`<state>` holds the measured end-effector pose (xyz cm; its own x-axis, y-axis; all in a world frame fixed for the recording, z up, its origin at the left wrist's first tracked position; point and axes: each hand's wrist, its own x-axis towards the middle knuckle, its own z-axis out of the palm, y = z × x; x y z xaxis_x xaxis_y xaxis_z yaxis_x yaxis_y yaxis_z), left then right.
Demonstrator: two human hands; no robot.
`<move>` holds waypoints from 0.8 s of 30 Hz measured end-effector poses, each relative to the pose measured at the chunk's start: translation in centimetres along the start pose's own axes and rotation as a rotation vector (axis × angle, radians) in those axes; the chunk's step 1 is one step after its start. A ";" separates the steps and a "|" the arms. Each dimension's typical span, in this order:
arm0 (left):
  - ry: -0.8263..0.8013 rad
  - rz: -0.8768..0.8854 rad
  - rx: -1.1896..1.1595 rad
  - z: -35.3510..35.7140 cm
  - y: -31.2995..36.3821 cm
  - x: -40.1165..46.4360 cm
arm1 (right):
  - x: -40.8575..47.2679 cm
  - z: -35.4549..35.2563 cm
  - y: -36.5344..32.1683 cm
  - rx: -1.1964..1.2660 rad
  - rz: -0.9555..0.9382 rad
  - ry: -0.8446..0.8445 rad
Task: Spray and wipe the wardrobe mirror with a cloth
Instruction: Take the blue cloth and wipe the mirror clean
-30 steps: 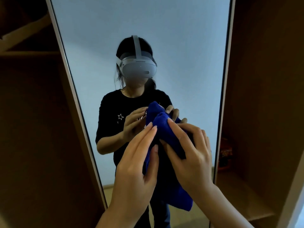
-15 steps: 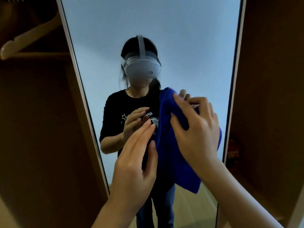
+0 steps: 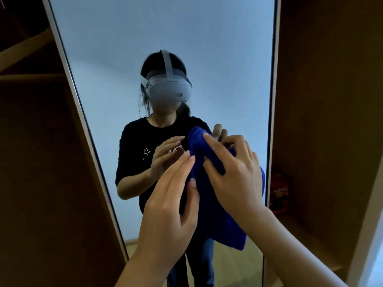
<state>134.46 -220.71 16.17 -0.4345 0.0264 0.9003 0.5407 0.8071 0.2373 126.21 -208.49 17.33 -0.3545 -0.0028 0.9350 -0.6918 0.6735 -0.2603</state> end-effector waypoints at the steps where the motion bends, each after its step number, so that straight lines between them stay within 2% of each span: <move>1: -0.005 -0.001 -0.007 0.2 -0.1 0.1 | 0.2 -0.1 0.2 -0.005 -0.015 -0.004; 9: -0.083 0.034 0.017 2.3 0.6 1.3 | 4.1 -1.8 3.4 0.063 0.166 0.152; 14: -0.076 0.055 -0.016 3.6 1.2 2.2 | 3.8 -1.7 3.5 -0.005 0.014 0.075; 17: -0.070 0.069 -0.006 4.1 1.3 2.5 | 4.4 -2.1 4.3 0.032 0.100 0.148; 21: -0.062 0.083 0.009 4.6 1.4 2.8 | 4.5 -2.0 4.2 -0.050 -0.051 0.072; 24: -0.050 0.077 0.010 4.8 1.3 3.2 | 5.0 -2.0 4.5 -0.015 0.014 0.122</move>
<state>130.35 -216.71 17.58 -0.4273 0.1176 0.8964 0.5666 0.8075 0.1642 122.59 -203.96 21.31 -0.2839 0.0958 0.9541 -0.6775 0.6841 -0.2703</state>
